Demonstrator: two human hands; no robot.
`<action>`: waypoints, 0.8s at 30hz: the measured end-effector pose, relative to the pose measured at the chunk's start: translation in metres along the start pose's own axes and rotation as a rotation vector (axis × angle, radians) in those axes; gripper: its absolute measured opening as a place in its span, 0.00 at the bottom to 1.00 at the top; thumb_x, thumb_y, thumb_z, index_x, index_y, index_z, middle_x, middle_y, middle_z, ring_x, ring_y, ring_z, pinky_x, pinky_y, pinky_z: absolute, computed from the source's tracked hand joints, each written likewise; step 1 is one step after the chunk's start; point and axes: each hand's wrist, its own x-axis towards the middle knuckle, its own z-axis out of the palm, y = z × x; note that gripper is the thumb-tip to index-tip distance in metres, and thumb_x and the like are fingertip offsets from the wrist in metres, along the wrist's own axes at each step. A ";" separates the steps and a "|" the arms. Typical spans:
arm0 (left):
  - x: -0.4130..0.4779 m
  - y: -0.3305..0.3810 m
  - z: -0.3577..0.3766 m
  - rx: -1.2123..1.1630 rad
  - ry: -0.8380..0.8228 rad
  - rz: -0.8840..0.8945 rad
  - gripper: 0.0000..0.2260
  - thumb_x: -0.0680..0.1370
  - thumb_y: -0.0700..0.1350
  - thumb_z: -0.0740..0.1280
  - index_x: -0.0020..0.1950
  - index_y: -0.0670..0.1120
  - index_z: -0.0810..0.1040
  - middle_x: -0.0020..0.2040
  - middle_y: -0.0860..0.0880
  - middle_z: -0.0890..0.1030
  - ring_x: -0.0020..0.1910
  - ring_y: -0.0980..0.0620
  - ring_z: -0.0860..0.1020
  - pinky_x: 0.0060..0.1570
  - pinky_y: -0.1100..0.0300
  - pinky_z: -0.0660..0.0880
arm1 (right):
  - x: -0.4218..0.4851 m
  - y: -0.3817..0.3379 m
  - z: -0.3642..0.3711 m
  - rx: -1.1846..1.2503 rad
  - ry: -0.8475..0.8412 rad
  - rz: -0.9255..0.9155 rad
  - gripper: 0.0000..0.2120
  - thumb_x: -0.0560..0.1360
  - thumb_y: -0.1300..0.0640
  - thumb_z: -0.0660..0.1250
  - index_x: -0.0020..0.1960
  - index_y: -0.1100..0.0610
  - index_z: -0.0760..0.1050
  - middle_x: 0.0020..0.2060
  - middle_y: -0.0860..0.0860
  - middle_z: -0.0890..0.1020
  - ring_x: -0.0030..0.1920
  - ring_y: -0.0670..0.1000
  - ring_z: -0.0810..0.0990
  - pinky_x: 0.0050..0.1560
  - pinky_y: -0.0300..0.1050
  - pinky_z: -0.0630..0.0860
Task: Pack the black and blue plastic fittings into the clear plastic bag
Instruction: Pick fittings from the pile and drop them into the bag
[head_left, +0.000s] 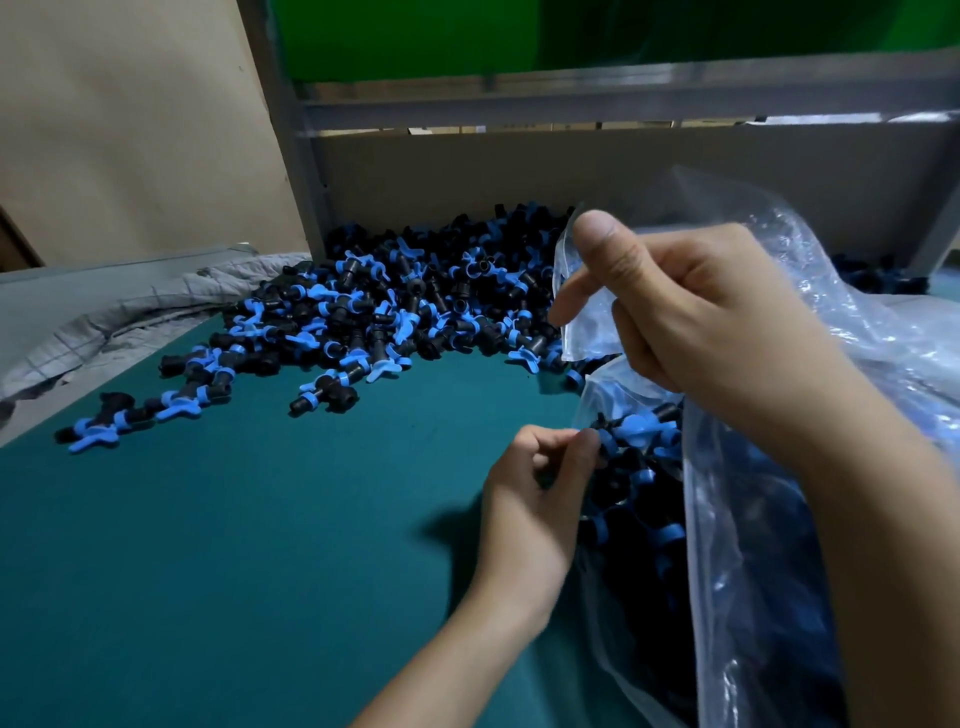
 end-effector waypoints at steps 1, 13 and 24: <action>0.001 0.000 0.004 0.031 0.004 0.000 0.07 0.78 0.50 0.70 0.45 0.48 0.80 0.41 0.54 0.84 0.41 0.59 0.81 0.43 0.66 0.75 | 0.000 0.000 0.000 -0.001 0.002 -0.004 0.26 0.81 0.38 0.57 0.38 0.53 0.83 0.18 0.53 0.68 0.18 0.44 0.65 0.24 0.29 0.60; 0.022 0.014 0.032 0.946 -0.118 0.323 0.23 0.75 0.60 0.47 0.50 0.52 0.77 0.47 0.50 0.76 0.50 0.47 0.69 0.51 0.52 0.64 | 0.002 0.004 0.003 -0.024 -0.060 0.024 0.26 0.78 0.32 0.54 0.39 0.46 0.83 0.19 0.55 0.67 0.20 0.45 0.64 0.25 0.35 0.62; 0.051 -0.022 -0.060 1.044 0.034 0.642 0.09 0.80 0.49 0.64 0.58 0.51 0.79 0.47 0.51 0.78 0.47 0.48 0.73 0.48 0.54 0.66 | 0.004 0.012 0.004 -0.268 -0.139 0.127 0.29 0.76 0.30 0.51 0.39 0.47 0.82 0.20 0.50 0.73 0.23 0.44 0.71 0.32 0.43 0.66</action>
